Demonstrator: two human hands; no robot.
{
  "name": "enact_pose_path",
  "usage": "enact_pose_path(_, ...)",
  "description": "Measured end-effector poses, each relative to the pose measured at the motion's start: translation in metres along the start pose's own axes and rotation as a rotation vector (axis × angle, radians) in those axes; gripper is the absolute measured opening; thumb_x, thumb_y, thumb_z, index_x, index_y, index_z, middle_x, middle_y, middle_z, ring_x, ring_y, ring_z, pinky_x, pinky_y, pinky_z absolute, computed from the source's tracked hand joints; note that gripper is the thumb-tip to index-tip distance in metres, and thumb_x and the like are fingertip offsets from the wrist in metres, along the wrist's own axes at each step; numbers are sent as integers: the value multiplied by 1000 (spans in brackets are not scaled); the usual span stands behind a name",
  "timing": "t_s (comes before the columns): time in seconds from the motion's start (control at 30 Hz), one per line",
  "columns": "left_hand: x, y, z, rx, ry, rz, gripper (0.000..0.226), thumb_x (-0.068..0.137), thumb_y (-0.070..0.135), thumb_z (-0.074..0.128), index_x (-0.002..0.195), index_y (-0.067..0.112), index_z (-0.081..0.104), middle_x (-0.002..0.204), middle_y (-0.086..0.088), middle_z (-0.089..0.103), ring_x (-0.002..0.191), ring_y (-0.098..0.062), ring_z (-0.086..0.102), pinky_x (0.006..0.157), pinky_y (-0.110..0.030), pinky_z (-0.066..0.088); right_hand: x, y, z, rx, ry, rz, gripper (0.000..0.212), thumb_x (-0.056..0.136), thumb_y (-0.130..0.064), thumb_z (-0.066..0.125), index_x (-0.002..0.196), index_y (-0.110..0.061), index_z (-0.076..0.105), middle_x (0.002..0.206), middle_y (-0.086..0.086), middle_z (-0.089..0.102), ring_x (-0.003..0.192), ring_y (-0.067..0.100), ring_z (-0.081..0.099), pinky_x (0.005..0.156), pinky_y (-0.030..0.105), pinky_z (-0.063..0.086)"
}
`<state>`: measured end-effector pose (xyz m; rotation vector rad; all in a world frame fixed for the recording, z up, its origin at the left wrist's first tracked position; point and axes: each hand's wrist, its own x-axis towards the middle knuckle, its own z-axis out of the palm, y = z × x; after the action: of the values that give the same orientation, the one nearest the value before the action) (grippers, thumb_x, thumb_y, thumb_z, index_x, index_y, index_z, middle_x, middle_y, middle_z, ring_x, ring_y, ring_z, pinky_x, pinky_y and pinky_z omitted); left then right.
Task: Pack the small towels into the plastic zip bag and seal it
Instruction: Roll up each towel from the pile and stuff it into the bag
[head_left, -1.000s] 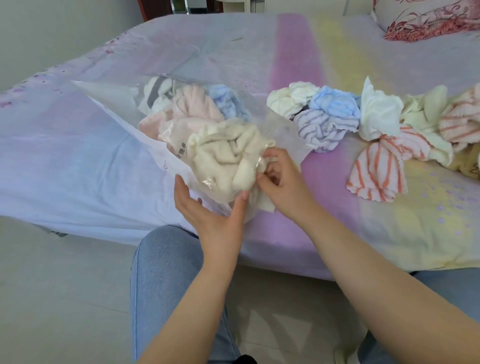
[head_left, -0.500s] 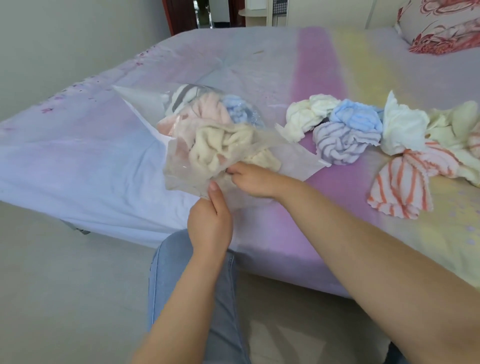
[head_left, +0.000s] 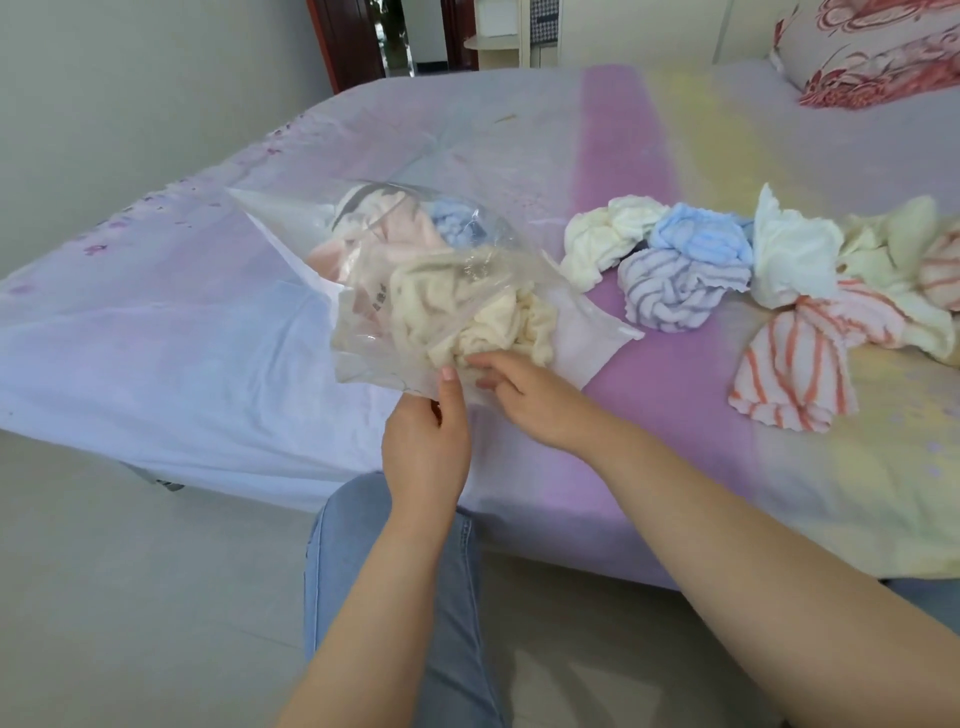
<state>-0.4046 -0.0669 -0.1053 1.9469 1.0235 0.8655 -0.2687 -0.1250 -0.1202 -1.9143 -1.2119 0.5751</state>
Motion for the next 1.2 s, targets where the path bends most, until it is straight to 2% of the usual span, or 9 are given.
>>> enact_pose_path(0.17, -20, 4, 25, -76, -16, 35, 13, 94, 43, 50, 95, 33, 42, 85, 20, 59, 70, -2, 57, 63, -32, 48, -59, 36, -29, -43, 529, 3, 34, 88, -5, 45, 101, -27, 68, 105, -11, 64, 106, 13, 58, 88, 28, 47)
enact_pose_path(0.3, -34, 8, 41, -155, -107, 80, 14, 94, 31, 52, 104, 35, 42, 94, 31, 55, 77, 3, 56, 63, -26, 46, -69, 70, -73, -367, 1013, 355, 34, 79, -7, 56, 105, -25, 69, 147, 11, 35, 137, 35, 29, 113, 44, 21)
enact_pose_path(0.4, -44, 14, 51, -159, -186, 134, 20, 93, 32, 51, 108, 42, 42, 97, 25, 56, 83, 0, 57, 67, -28, 50, -78, 97, -115, -377, 901, 708, 64, 81, -19, 58, 139, -38, 39, 161, 8, 0, 144, 40, 11, 115, 51, 14)
enact_pose_path(0.47, -49, 18, 55, -137, -228, 172, 23, 93, 32, 51, 108, 45, 40, 99, 24, 56, 85, 0, 57, 67, -30, 51, -86, 113, -136, -335, 803, 857, 74, 83, -21, 58, 148, -29, 22, 157, 17, 13, 136, 41, 26, 110, 49, 25)
enact_pose_path(0.63, -53, 22, 64, -145, -313, 259, 31, 92, 29, 52, 113, 48, 39, 102, 21, 58, 88, -2, 58, 70, -29, 52, -105, 94, -156, -248, 641, 732, 27, 85, -26, 55, 95, -4, 65, 88, 18, 70, 83, 32, 67, 69, 37, 49)
enact_pose_path(0.73, -48, 25, 70, -168, -418, 302, 44, 89, 22, 50, 123, 48, 39, 114, 22, 55, 98, -3, 56, 77, -30, 51, -127, 37, -138, 74, 300, 553, 33, 73, -42, 56, 81, -15, 73, 50, 1, 65, 38, 20, 51, 43, 23, 36)
enact_pose_path(0.9, -47, 39, 76, -164, -738, 447, 66, 81, 28, 59, 123, 71, 31, 145, 15, 33, 135, -2, 33, 105, -19, 34, -150, -3, -109, 319, 144, 207, 30, 75, -34, 54, 92, -20, 73, 73, 10, 73, 72, 32, 69, 64, 42, 55)
enact_pose_path(1.07, -45, 37, 78, 22, -543, 416, 20, 86, 48, 52, 87, 36, 36, 73, 5, 60, 68, -15, 55, 58, -33, 42, -131, 31, -106, -118, 694, 192, 17, 79, -28, 53, 89, -31, 66, 121, 1, 54, 116, 23, 51, 101, 39, 40)
enact_pose_path(1.2, -44, 40, 72, 169, -414, 487, 27, 88, 46, 59, 102, 37, 38, 81, 6, 62, 73, -23, 59, 58, -34, 44, -109, 69, -99, -413, 399, 545, 48, 88, -45, 51, 135, -38, 46, 158, -3, 20, 146, 22, 11, 116, 40, 16)
